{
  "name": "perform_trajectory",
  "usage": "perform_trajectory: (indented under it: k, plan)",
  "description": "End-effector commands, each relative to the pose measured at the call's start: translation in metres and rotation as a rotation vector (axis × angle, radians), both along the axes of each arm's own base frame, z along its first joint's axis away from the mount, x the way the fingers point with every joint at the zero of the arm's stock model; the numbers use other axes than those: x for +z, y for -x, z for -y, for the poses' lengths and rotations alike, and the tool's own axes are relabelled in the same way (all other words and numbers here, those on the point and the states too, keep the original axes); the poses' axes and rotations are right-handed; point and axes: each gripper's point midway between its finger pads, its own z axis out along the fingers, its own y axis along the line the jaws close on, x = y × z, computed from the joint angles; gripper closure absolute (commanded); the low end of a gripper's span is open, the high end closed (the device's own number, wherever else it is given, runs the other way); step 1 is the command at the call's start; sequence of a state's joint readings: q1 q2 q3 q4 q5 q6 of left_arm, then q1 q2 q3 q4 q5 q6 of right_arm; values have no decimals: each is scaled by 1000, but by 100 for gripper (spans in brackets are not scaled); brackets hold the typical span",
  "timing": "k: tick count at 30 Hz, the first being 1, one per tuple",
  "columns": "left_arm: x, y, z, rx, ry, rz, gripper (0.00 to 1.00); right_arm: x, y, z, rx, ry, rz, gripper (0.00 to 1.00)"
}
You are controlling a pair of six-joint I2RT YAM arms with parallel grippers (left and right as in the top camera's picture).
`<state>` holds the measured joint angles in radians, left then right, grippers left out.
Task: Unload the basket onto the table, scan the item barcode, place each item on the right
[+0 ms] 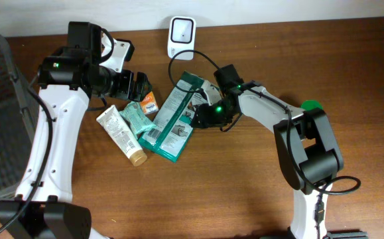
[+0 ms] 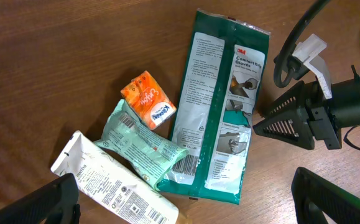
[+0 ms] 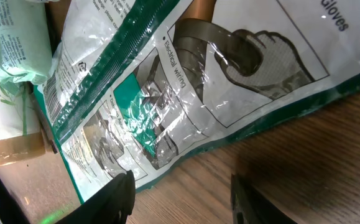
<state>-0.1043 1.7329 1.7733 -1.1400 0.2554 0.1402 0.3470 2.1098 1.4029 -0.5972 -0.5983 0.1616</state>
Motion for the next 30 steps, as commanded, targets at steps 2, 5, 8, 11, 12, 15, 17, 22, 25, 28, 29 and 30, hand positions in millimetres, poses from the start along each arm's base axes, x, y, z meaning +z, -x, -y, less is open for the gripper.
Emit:
perform_trajectory:
  k: [2, 5, 8, 11, 12, 15, 17, 22, 25, 28, 29, 30]
  plan:
    - [6, -3, 1, -12, 6, 20, 1, -6, 4, 0, 3, 14, -14, 52]
    - [6, -3, 1, -12, 6, 20, 1, -6, 4, 0, 3, 14, -14, 52]
    - [6, -3, 1, -12, 6, 20, 1, -6, 4, 0, 3, 14, -14, 52]
    - [6, -3, 1, -12, 6, 20, 1, -6, 4, 0, 3, 14, -14, 52]
    - [6, -3, 1, -12, 6, 20, 1, -6, 4, 0, 3, 14, -13, 52]
    - [7, -4, 1, -13, 7, 28, 1, -6, 4, 0, 2, 14, -14, 52]
    - [7, -4, 1, -13, 7, 25, 1, -6, 4, 0, -2, 13, -17, 52]
    - [10, -9, 1, -10, 6, 52, 1, 8, -5, -12, -33, -60, -24, 52]
    - [8, -22, -24, 73, -122, 91, 3, 34, -26, -21, -63, -96, 18, 53]
    - [11, -34, -59, 249, -165, 118, 48, 61, -49, -29, -124, -137, 52, 59]
    - [10, -37, -62, 258, -163, 125, 56, 65, -53, -31, -140, -148, 58, 60]
    - [6, -41, -64, 262, -162, 125, 62, 67, -57, -32, -156, -158, 62, 61]
